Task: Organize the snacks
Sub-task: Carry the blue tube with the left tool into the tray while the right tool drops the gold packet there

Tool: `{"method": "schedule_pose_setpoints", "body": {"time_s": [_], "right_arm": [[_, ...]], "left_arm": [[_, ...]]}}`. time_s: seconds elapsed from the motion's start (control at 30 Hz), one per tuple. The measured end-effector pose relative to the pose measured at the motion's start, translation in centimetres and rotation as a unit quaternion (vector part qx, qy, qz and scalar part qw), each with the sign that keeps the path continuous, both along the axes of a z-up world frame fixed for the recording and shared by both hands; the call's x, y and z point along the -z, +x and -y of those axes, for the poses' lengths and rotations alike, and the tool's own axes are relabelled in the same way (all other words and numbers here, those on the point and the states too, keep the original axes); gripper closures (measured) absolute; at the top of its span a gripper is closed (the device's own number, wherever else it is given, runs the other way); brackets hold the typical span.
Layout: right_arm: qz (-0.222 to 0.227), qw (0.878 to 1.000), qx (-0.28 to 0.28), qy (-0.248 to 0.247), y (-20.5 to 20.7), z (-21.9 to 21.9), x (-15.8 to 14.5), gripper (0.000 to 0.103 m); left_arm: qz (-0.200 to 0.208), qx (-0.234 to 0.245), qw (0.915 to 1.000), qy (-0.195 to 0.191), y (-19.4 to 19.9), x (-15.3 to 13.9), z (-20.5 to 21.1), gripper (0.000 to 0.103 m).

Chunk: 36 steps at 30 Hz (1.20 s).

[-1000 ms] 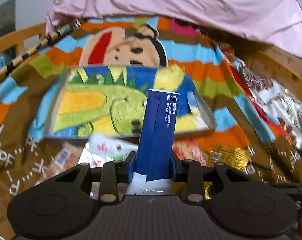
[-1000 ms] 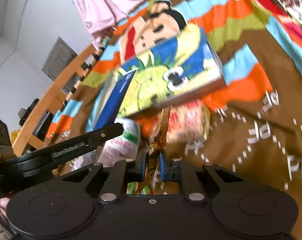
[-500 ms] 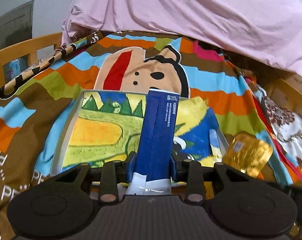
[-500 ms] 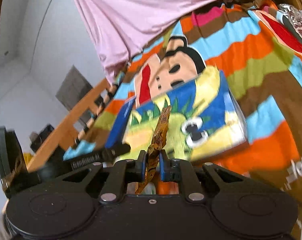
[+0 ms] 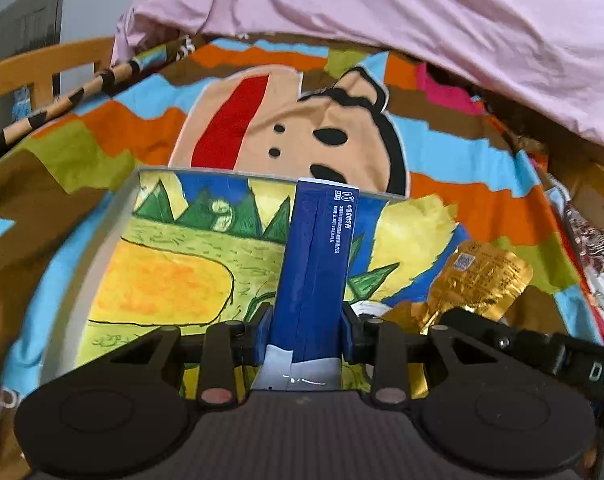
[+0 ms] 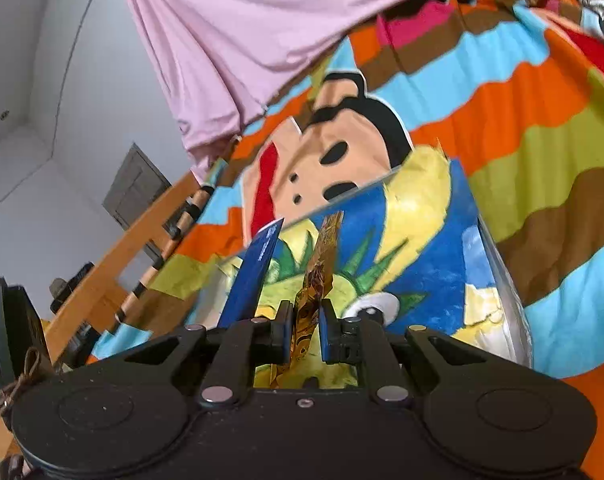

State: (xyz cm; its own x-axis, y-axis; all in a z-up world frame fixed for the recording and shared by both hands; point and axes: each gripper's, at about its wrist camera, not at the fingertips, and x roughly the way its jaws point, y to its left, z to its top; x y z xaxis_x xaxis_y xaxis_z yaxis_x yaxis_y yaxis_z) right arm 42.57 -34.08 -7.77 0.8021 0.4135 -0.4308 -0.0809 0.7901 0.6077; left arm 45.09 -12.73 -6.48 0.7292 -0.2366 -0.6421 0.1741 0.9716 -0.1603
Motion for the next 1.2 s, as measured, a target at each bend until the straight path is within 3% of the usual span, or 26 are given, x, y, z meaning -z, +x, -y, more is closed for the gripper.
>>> {"method": "schedule_pose_setpoints", "body": {"time_s": [0.33, 0.53, 0.7, 0.8, 0.87, 1.2], "right_arm": [[-0.063, 0.998, -0.012, -0.01, 1.8, 0.5, 3.0, 0.089], [-0.093, 0.995, -0.005, -0.022, 2.0, 0.9, 3.3, 0.079], [-0.102, 0.994, -0.003, -0.045, 1.9, 0.9, 2.6, 0.055], [-0.096, 0.993, -0.013, -0.066, 1.6, 0.4, 1.8, 0.04], [-0.093, 0.992, -0.021, -0.078, 1.3, 0.1, 1.2, 0.015], [-0.089, 0.993, -0.04, -0.073, -1.2, -0.1, -0.7, 0.002]], "left_arm": [[-0.044, -0.01, 0.9987, 0.024, 2.0, 3.2, 1.7, 0.066], [-0.043, -0.011, 0.9982, 0.04, 1.9, 3.1, 2.5, 0.062], [-0.035, -0.02, 0.9986, 0.032, 1.2, 2.3, 2.1, 0.038], [-0.029, -0.029, 0.9989, 0.023, 0.4, 1.5, 1.4, 0.031], [-0.024, -0.036, 0.9989, 0.021, -0.2, 1.0, 0.8, 0.026], [0.001, -0.053, 0.9983, 0.024, -4.0, -1.7, -1.2, 0.013]]}}
